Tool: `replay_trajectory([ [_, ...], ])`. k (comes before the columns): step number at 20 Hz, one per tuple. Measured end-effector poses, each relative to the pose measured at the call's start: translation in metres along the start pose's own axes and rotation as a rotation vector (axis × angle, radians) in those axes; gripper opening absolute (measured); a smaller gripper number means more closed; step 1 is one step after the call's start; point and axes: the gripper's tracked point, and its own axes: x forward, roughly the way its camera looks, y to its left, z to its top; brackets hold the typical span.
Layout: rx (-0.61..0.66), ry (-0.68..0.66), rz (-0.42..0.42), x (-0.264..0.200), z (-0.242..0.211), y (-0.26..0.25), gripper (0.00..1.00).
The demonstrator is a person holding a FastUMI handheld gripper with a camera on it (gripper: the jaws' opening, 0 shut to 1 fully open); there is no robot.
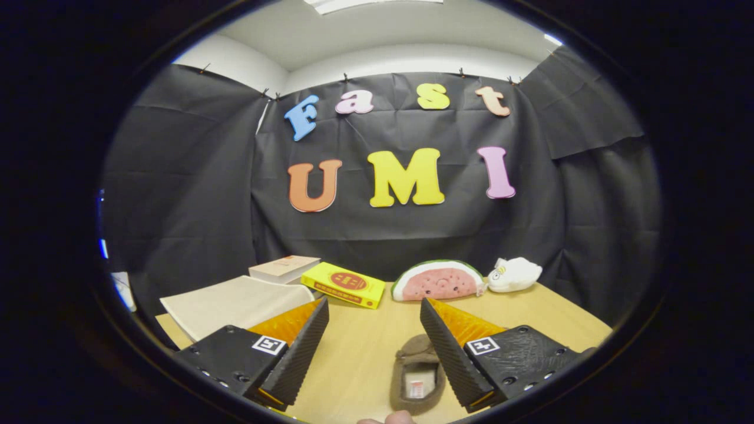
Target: Open the storage box then place both shoes into the box .Put the left shoe in first, then the right shoe, with the right side of both shoes facing outward in a uniform manner.
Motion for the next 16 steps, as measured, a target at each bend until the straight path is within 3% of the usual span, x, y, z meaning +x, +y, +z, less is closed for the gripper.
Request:
replay_trajectory([
  [7,0.071,0.028,0.098,0.021,-0.018,0.054,0.95],
  [16,0.263,0.145,0.232,0.037,-0.059,0.112,0.96],
])
